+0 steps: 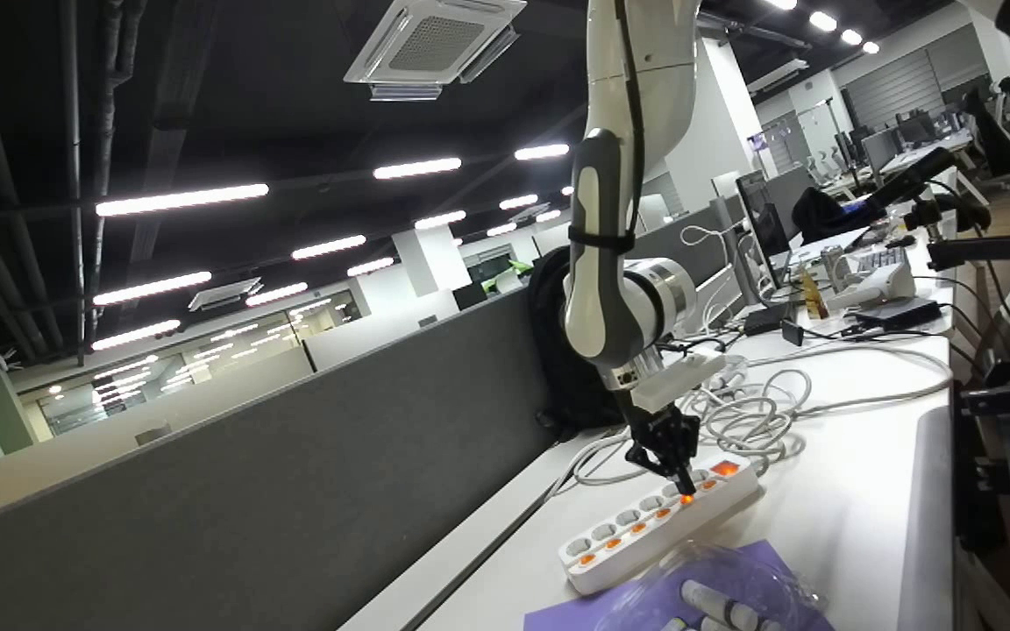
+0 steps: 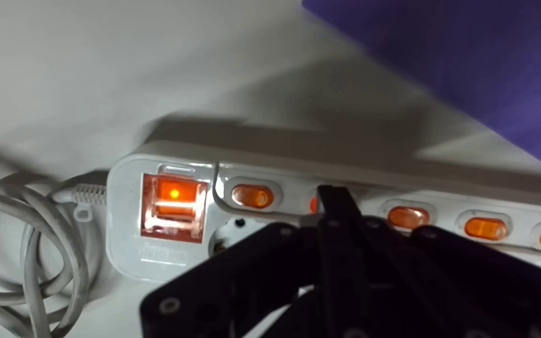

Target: Turn off the third switch from the right

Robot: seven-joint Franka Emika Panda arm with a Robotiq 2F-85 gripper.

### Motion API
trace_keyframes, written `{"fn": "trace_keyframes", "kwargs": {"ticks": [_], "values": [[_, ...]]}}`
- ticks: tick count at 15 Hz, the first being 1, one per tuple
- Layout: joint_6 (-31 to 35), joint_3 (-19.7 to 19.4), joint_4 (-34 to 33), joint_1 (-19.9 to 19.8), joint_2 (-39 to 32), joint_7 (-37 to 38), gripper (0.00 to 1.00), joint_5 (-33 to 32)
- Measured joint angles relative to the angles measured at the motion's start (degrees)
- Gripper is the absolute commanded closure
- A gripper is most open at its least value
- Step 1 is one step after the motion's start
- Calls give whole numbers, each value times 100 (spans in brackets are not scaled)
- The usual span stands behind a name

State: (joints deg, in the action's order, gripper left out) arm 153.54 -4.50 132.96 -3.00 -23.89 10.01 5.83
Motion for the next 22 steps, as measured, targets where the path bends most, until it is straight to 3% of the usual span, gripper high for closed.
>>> {"fn": "trace_keyframes", "kwargs": {"ticks": [14, 22], "values": [[-75, -2, -59, 10, -76, 5, 100, 1], [-734, 34, -451, -168, -254, -54, 100, 449]]}}
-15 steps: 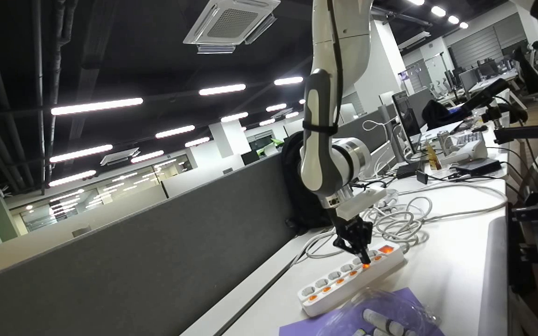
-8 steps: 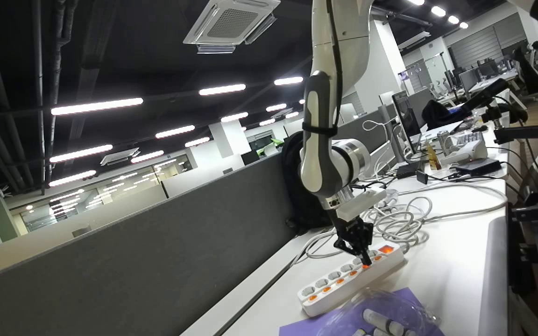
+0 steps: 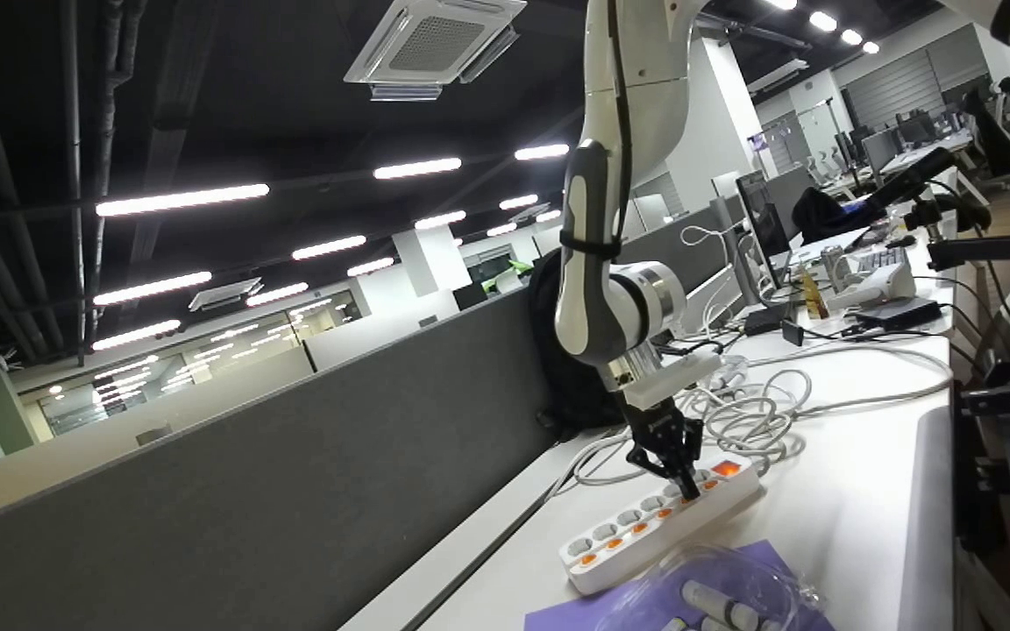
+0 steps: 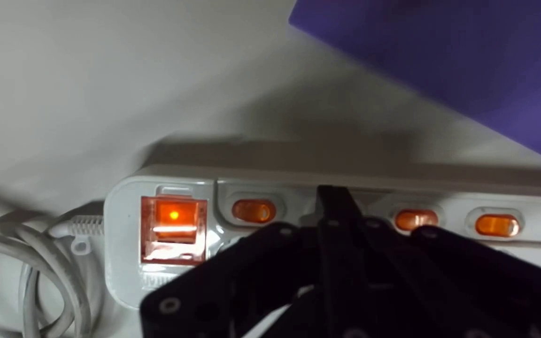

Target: Turn off the third switch from the right

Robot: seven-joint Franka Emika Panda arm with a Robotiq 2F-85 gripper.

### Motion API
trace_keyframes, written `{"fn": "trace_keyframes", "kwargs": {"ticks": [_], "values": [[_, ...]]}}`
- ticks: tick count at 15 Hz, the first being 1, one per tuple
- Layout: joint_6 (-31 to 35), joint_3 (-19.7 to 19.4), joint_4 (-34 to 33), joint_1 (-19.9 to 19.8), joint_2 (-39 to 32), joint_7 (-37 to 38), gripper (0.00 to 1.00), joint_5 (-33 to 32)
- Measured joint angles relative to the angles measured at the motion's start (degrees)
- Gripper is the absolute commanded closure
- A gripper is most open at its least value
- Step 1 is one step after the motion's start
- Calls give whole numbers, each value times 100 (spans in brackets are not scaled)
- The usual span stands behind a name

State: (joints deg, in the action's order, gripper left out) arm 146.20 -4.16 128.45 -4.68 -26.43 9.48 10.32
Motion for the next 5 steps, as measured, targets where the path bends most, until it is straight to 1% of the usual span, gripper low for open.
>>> {"fn": "trace_keyframes", "kwargs": {"ticks": [5], "values": [[-507, 59, -286, -213, -131, -227, 100, 344]]}}
